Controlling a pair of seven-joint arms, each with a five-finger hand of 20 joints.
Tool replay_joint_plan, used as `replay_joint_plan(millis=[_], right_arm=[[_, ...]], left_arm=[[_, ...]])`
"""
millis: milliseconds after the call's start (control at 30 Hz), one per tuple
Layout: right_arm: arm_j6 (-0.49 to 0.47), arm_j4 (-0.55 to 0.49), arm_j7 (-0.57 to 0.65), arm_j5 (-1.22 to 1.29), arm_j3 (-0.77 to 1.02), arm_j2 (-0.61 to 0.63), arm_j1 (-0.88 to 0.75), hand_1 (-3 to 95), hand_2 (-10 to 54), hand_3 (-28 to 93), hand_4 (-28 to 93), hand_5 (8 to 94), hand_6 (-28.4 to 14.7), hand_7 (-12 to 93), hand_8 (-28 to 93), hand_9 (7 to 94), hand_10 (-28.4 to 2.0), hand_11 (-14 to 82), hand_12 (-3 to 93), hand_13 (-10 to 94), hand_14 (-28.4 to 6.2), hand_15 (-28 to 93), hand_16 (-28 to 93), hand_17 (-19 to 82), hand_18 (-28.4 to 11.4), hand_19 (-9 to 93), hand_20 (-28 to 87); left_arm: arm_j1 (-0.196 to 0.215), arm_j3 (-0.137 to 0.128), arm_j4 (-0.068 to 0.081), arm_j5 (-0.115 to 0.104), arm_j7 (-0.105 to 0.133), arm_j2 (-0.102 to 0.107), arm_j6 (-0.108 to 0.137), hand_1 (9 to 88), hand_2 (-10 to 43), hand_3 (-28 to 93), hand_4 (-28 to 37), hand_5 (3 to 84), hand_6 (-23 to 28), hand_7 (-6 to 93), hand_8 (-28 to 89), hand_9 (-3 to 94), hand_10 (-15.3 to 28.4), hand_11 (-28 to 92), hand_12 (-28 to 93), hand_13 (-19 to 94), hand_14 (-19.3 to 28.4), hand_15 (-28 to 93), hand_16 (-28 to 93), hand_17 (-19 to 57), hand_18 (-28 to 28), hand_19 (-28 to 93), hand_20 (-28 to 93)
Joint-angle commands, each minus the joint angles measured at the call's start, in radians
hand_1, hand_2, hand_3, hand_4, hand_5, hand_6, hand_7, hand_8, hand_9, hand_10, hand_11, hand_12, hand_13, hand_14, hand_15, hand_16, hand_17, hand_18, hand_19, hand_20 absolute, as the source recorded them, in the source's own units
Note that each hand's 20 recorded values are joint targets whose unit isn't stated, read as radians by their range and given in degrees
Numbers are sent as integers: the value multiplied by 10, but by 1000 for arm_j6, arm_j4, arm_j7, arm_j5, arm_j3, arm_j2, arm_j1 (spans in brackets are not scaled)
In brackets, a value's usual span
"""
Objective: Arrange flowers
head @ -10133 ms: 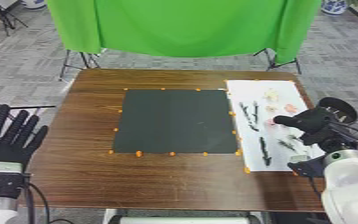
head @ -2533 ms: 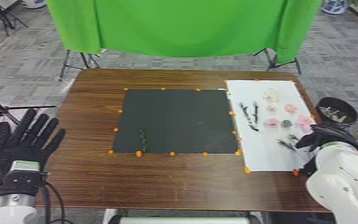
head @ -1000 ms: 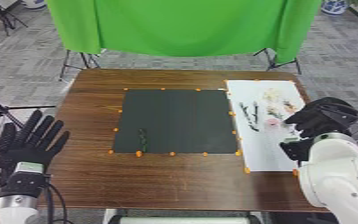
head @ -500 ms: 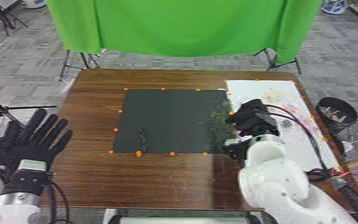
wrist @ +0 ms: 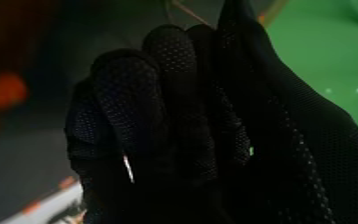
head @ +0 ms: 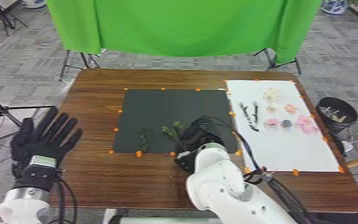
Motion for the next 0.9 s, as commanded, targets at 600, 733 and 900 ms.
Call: replay_joint_plan(millis=[600, 733, 900], right_arm=[[20, 72, -7, -137, 11, -162, -78, 492, -95, 769, -180, 705, -37, 514, 156, 826, -123, 274, 469, 799, -117, 608, 254, 399, -283, 901, 235], [20, 82, -11, -138, 9, -166, -71, 485, -95, 745, -191, 676, -39, 526, 144, 806, -129, 301, 451, 794, -117, 611, 257, 398, -284, 904, 230], [13, 70, -22, -130, 6, -155, -67, 477, -95, 734, -194, 675, -43, 518, 132, 794, -138, 328, 425, 789, -120, 613, 256, 396, -284, 904, 227]], left_arm=[[-89, 52, 38, -7, -120, -15, 17, 255, 143, 711, -283, 373, 95, 129, -90, 320, 162, 184, 112, 221, 162, 335, -63, -95, 153, 368, 75], [-80, 44, 36, -8, -111, -14, 19, 257, 143, 712, -283, 373, 95, 130, -90, 319, 164, 184, 111, 221, 162, 338, -64, -94, 153, 368, 74], [-73, 38, 33, -9, -102, -15, 19, 260, 136, 713, -283, 374, 95, 130, -90, 320, 163, 186, 111, 220, 162, 340, -65, -94, 152, 367, 73]])
